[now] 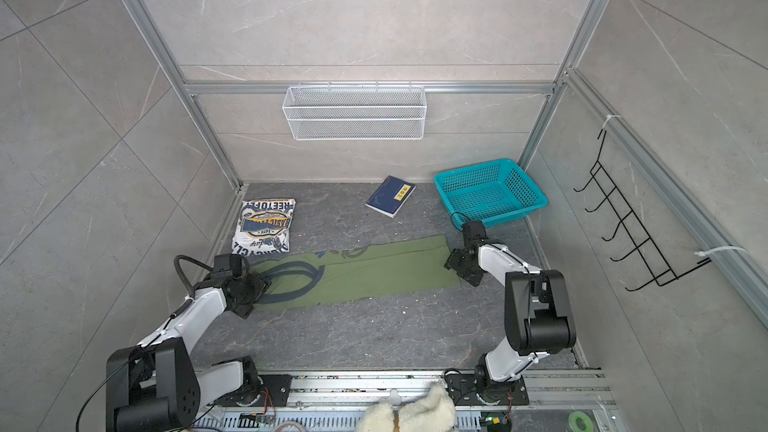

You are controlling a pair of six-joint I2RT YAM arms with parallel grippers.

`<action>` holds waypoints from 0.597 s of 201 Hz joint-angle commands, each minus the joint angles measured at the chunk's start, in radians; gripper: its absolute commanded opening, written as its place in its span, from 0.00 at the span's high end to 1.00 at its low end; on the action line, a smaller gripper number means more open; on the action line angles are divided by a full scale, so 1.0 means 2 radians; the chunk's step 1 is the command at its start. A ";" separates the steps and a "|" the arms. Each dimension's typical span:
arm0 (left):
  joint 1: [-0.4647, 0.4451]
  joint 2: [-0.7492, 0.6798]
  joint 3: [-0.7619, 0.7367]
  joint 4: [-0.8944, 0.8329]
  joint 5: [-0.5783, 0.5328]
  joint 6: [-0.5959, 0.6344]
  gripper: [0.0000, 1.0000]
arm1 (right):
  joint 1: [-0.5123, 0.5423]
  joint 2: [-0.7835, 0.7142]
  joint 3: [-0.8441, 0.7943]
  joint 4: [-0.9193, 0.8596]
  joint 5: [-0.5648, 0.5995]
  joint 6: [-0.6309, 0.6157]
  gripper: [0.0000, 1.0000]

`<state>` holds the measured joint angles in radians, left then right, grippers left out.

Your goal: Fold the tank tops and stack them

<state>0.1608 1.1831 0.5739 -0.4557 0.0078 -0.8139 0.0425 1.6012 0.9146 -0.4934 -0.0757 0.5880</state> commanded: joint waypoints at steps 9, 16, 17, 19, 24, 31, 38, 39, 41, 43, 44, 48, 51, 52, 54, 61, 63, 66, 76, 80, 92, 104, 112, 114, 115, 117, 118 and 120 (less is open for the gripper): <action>-0.032 -0.029 0.047 -0.032 -0.025 0.049 0.21 | 0.000 -0.003 0.015 0.002 -0.057 -0.032 0.16; -0.050 -0.030 0.060 -0.037 -0.023 0.051 0.21 | 0.001 0.004 0.018 0.004 -0.069 -0.035 0.15; -0.052 -0.029 0.062 -0.038 -0.023 0.052 0.21 | 0.001 0.005 0.019 0.005 -0.071 -0.036 0.15; -0.057 -0.029 0.066 -0.039 -0.022 0.052 0.21 | 0.001 0.007 0.019 0.006 -0.073 -0.037 0.15; -0.074 -0.026 0.076 -0.042 -0.024 0.052 0.20 | 0.001 0.011 0.021 0.007 -0.075 -0.039 0.15; -0.101 -0.019 0.089 -0.048 -0.030 0.049 0.20 | 0.001 0.019 0.025 0.008 -0.076 -0.040 0.15; -0.131 -0.008 0.102 -0.050 -0.035 0.048 0.20 | 0.001 0.026 0.029 0.009 -0.076 -0.041 0.15; -0.134 -0.007 0.104 -0.050 -0.035 0.048 0.20 | 0.001 0.028 0.029 0.009 -0.076 -0.041 0.15; -0.143 -0.003 0.107 -0.050 -0.035 0.047 0.20 | 0.001 0.030 0.031 0.008 -0.076 -0.041 0.15; -0.149 0.002 0.110 -0.051 -0.034 0.047 0.20 | 0.001 0.033 0.031 0.009 -0.076 -0.041 0.15; -0.153 0.003 0.111 -0.051 -0.034 0.046 0.20 | 0.001 0.034 0.032 0.008 -0.076 -0.041 0.15; -0.167 0.012 0.117 -0.051 -0.034 0.044 0.19 | 0.001 0.039 0.036 0.008 -0.076 -0.040 0.16; -0.176 0.020 0.121 -0.051 -0.034 0.043 0.20 | 0.001 0.044 0.038 0.006 -0.076 -0.041 0.16; -0.180 0.022 0.122 -0.051 -0.034 0.041 0.20 | 0.001 0.045 0.039 0.006 -0.076 -0.041 0.16; -0.185 0.026 0.124 -0.051 -0.034 0.039 0.19 | 0.001 0.048 0.040 0.005 -0.075 -0.041 0.17; -0.206 0.043 0.130 -0.045 -0.031 0.033 0.19 | 0.001 0.054 0.044 0.004 -0.070 -0.042 0.18; -0.211 0.047 0.131 -0.042 -0.029 0.032 0.19 | 0.001 0.055 0.045 0.004 -0.069 -0.042 0.18; -0.221 0.054 0.133 -0.037 -0.026 0.031 0.19 | 0.002 0.057 0.046 0.004 -0.068 -0.043 0.19; -0.247 0.080 0.140 -0.019 -0.016 0.027 0.19 | 0.002 0.063 0.052 0.000 -0.061 -0.045 0.20; -0.258 0.089 0.144 -0.014 -0.014 0.024 0.19 | 0.002 0.066 0.054 -0.002 -0.059 -0.046 0.21; -0.292 0.124 0.162 -0.005 -0.017 0.022 0.19 | 0.003 0.070 0.057 -0.003 -0.057 -0.047 0.22; -0.319 0.154 0.181 -0.001 -0.020 0.022 0.20 | 0.003 0.075 0.060 -0.005 -0.051 -0.048 0.24; -0.331 0.173 0.191 0.004 -0.019 0.022 0.19 | 0.004 0.078 0.062 -0.007 -0.046 -0.050 0.25; -0.334 0.177 0.193 0.005 -0.019 0.022 0.20 | 0.004 0.079 0.062 -0.008 -0.046 -0.050 0.25; -0.335 0.179 0.194 0.005 -0.018 0.022 0.19 | 0.004 0.079 0.063 -0.009 -0.044 -0.051 0.25; -0.337 0.183 0.195 0.006 -0.017 0.021 0.19 | 0.004 0.080 0.064 -0.009 -0.044 -0.051 0.25; -0.338 0.185 0.196 0.007 -0.017 0.021 0.19 | 0.005 0.081 0.064 -0.010 -0.043 -0.051 0.25; -0.340 0.189 0.198 0.009 -0.015 0.020 0.19 | 0.005 0.082 0.065 -0.011 -0.042 -0.052 0.25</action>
<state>-0.4580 1.4876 0.9020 -0.4744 -0.0395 -0.7601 0.0437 1.7332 1.0161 -0.4812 -0.1944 0.5098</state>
